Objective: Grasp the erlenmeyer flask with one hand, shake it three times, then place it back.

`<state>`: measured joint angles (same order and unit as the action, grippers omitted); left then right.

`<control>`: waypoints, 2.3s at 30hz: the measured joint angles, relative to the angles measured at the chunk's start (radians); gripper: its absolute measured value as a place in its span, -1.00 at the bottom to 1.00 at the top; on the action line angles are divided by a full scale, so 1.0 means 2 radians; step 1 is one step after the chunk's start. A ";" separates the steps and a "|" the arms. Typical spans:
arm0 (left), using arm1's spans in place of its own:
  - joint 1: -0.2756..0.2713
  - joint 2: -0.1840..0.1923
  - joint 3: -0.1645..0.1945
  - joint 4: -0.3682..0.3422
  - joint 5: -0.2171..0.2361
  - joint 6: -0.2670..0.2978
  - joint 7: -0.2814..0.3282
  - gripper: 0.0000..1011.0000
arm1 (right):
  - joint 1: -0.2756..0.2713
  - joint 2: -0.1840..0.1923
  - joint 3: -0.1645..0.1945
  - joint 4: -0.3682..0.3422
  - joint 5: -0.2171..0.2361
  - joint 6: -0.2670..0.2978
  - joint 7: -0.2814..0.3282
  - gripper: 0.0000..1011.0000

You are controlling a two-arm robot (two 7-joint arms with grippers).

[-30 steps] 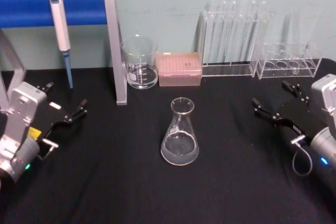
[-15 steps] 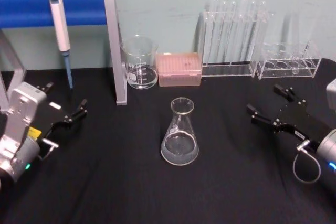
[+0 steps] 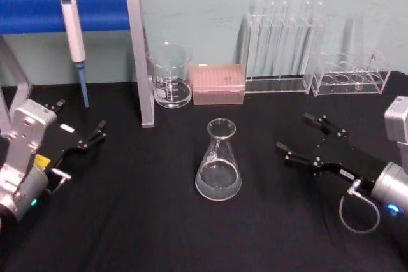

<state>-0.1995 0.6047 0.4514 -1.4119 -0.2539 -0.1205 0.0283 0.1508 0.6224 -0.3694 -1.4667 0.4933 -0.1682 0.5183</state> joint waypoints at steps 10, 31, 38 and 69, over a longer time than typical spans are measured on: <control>0.000 0.000 0.000 0.000 0.000 0.000 0.000 0.98 | 0.024 -0.019 -0.011 0.027 0.003 0.000 0.057 0.98; 0.000 0.000 0.000 0.000 0.000 0.000 0.000 0.98 | 0.089 -0.061 -0.056 0.094 0.010 -0.004 0.134 0.98; 0.000 0.000 0.000 0.000 0.000 0.000 0.000 0.98 | 0.106 -0.072 -0.068 0.115 0.017 0.000 0.147 0.98; 0.000 0.000 0.000 0.000 0.000 0.000 0.000 0.98 | 0.158 -0.106 -0.098 0.176 0.023 -0.007 0.166 0.98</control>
<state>-0.1995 0.6047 0.4514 -1.4119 -0.2539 -0.1205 0.0283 0.4677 0.4107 -0.5651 -1.1139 0.5384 -0.1822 0.8501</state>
